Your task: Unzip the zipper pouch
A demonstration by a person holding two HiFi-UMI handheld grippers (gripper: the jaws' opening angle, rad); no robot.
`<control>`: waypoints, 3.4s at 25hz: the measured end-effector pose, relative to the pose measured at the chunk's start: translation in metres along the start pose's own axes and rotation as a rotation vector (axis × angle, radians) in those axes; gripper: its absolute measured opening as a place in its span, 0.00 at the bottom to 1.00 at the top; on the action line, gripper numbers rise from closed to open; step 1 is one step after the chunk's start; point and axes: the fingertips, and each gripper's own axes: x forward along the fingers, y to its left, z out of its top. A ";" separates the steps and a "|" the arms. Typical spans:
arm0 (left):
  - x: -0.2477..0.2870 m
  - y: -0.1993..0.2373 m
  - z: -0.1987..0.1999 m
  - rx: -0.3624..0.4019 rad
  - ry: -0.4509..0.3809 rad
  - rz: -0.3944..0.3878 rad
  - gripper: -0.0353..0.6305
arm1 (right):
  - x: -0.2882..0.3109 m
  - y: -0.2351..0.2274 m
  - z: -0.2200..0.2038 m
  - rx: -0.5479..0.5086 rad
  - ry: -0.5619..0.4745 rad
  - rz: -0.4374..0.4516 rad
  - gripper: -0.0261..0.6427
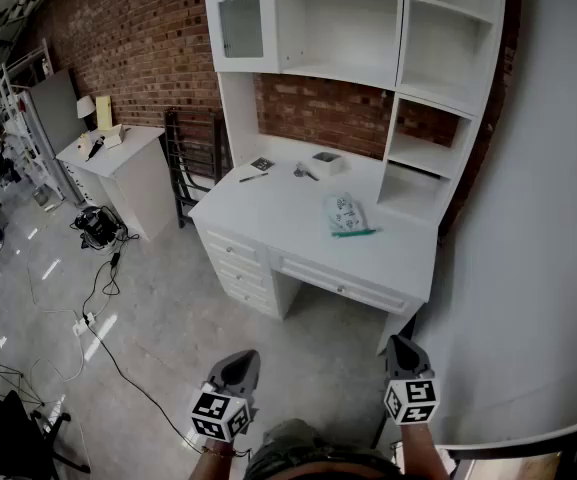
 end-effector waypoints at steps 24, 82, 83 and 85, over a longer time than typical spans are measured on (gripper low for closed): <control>0.008 -0.019 0.001 0.051 0.006 -0.072 0.18 | 0.000 0.008 0.003 -0.006 -0.015 0.069 0.10; 0.121 0.013 0.021 0.161 0.059 -0.287 0.91 | 0.135 0.000 0.017 -0.025 0.006 0.123 0.89; 0.128 0.017 0.022 0.151 0.060 -0.290 0.90 | 0.143 -0.003 0.018 -0.026 0.008 0.122 0.89; 0.146 0.025 0.025 0.146 0.063 -0.297 0.90 | 0.158 -0.010 0.018 -0.028 0.019 0.117 0.89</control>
